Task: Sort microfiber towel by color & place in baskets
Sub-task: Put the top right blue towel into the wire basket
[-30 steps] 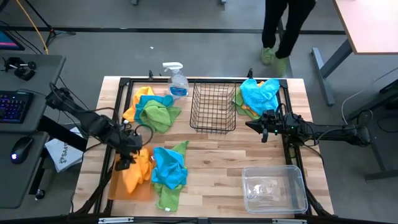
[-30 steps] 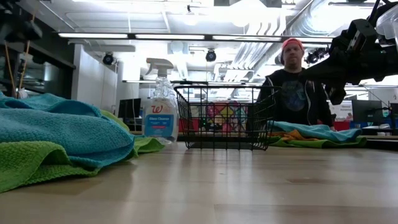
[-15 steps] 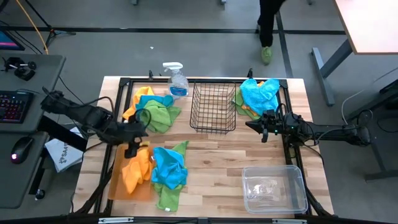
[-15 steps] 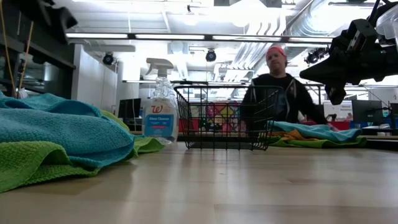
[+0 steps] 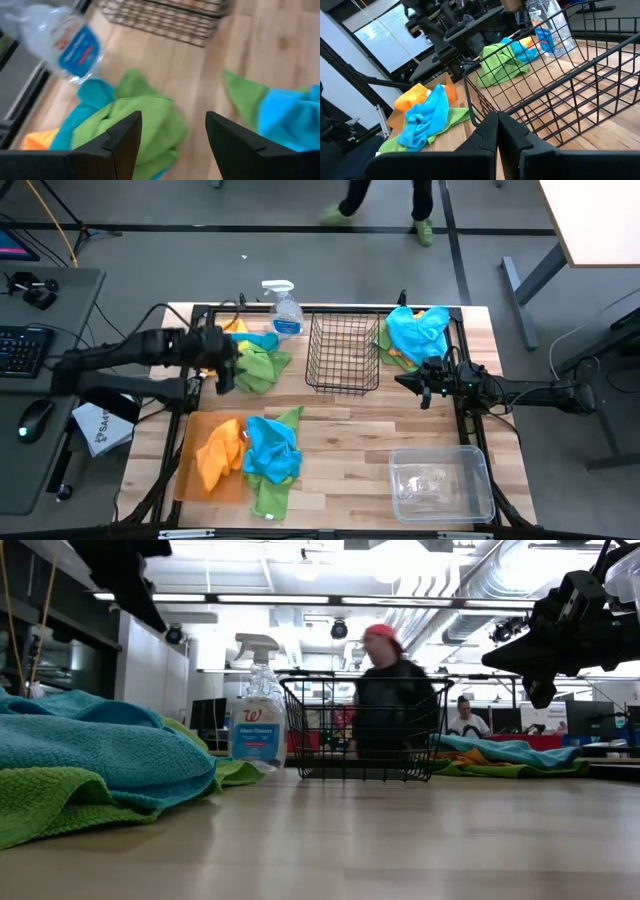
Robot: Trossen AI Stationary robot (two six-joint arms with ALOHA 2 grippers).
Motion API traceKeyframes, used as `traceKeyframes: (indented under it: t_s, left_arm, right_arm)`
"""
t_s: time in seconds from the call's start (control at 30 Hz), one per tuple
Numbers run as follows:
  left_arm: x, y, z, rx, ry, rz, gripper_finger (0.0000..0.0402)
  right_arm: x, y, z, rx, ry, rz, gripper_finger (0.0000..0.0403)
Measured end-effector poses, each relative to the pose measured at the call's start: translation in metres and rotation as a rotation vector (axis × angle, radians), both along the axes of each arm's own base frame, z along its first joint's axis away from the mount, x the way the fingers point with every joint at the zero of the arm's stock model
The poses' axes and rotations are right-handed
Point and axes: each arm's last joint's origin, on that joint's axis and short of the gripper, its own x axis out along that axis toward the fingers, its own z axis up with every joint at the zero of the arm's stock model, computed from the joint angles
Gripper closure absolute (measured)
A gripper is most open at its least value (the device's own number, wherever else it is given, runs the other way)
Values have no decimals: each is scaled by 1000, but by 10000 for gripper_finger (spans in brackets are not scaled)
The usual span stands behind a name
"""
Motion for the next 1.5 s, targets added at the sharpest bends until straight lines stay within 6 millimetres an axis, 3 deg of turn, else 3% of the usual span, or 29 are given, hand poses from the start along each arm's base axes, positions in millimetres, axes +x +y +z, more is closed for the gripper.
traceKeyframes:
  t_s: [0.2, 0.5, 0.87, 1.1, 1.23, 1.3, 1.4, 1.5]
  left_arm:
    - [4, 27, 4, -38, -89, 31, 193]
    - [25, 53, 15, -45, -319, 81, 193]
    - [47, 64, 32, -201, -667, 292, 193]
    - [64, 56, 42, -234, -847, 397, 193]
    - [69, 51, 43, -234, -887, 438, 193]
    - [71, 49, 43, -231, -896, 451, 193]
    - [74, 47, 42, -227, -896, 465, 193]
    - [74, 47, 41, -209, -882, 462, 193]
  right_arm:
    - [0, 0, 0, 0, 0, 0, 402]
    - [0, 0, 0, 0, 0, 0, 402]
    - [0, 0, 0, 0, 0, 0, 402]
    - [0, 0, 3, 31, -34, -12, 402]
    - [0, -1, 16, 314, -222, -37, 402]
    - [-1, -2, 26, 375, -352, -68, 402]
    - [-7, -5, 47, 276, -557, -119, 402]
    - [-11, -9, 74, 162, -611, -218, 402]
